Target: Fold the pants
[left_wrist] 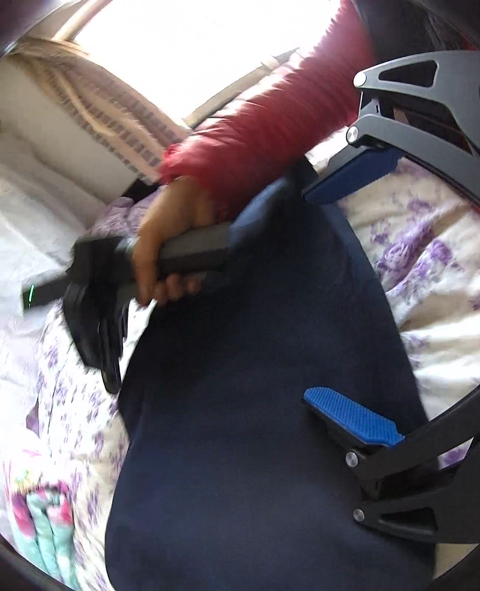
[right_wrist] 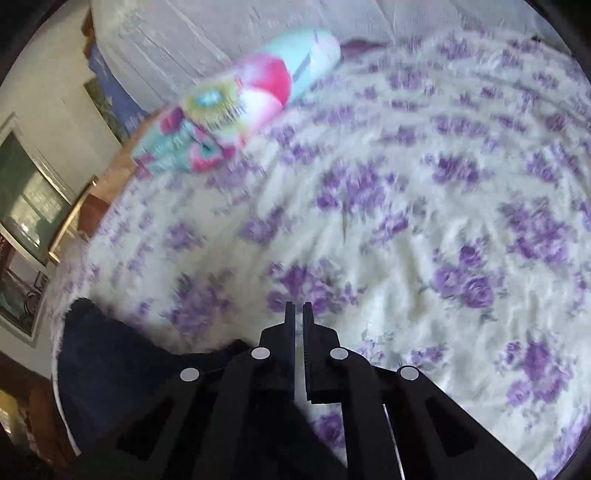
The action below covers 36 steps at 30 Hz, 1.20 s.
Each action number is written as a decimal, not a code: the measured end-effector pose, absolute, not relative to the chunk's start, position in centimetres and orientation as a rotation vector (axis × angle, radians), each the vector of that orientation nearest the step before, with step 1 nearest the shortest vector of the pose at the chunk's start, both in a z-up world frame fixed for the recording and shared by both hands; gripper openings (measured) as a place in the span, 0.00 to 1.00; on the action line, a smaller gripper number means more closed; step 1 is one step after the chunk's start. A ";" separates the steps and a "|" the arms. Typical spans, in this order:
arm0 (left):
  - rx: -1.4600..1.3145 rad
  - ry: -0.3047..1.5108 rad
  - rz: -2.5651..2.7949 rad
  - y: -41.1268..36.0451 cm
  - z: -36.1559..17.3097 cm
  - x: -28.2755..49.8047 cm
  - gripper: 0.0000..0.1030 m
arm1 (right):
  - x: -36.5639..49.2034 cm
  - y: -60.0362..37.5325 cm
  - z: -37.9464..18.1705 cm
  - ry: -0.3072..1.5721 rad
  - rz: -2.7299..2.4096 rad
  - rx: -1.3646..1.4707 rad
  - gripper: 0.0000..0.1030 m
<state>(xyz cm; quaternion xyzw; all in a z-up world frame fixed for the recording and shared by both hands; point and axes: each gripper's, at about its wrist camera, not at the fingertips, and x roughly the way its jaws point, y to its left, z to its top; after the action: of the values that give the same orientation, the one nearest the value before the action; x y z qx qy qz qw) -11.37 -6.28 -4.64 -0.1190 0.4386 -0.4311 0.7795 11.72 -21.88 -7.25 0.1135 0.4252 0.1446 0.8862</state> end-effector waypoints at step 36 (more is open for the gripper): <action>-0.125 0.786 -0.463 -1.7 -5.7 -11.7 0.95 | -14.7 -27.7 -5.7 0.643 0.139 0.183 0.97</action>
<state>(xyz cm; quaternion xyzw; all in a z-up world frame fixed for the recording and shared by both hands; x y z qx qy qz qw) -11.73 -1.69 -5.73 -0.0604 0.3792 -0.2236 0.8959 -14.72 -27.67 -5.71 0.0896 0.3152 0.0684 0.9423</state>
